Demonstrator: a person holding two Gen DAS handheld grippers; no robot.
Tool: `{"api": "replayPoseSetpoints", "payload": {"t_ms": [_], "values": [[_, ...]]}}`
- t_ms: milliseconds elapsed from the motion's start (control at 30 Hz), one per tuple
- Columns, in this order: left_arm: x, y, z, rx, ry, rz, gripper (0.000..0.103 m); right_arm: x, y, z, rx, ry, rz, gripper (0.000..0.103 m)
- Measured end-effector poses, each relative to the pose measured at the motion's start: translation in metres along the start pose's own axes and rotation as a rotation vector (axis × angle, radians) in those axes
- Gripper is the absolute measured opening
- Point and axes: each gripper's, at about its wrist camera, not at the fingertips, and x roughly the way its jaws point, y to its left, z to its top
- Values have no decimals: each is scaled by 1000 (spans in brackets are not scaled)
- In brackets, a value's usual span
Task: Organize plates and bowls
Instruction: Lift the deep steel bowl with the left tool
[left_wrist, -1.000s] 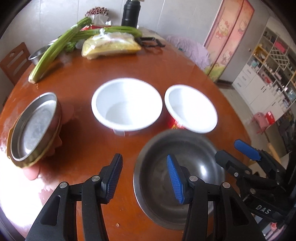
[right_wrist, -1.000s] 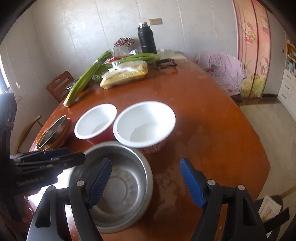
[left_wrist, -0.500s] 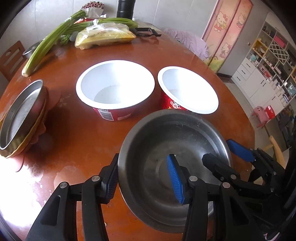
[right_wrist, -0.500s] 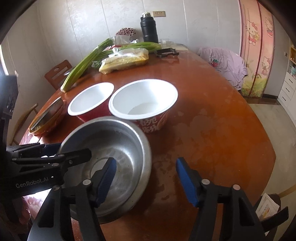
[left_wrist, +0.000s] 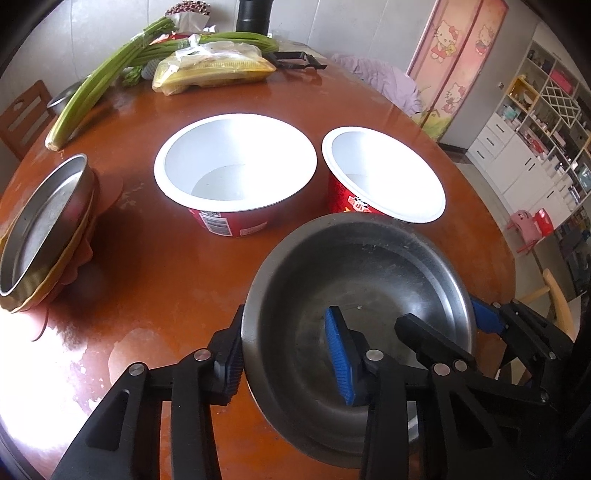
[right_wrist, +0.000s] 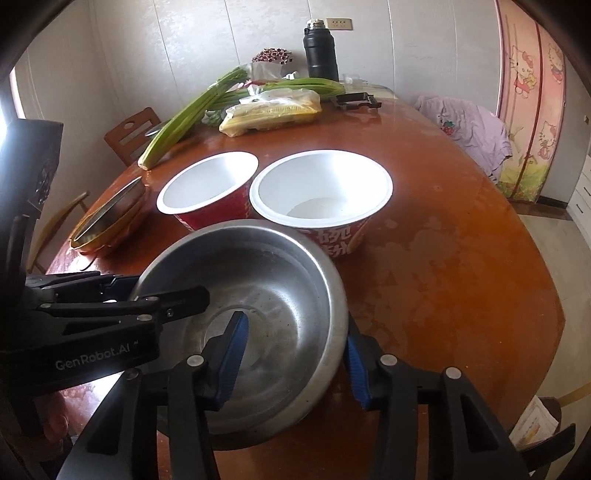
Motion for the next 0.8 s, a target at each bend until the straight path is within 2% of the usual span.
{"api": "replayPoseSetpoints", "payload": {"t_ms": [267,800], "values": [[-8,5,-2,-13,-3,0,41,-6,5,1,-6,3,6,50],[-44,45,-23,-81,-52,23,41,-20,54,7,-94,-29,41,50]]}}
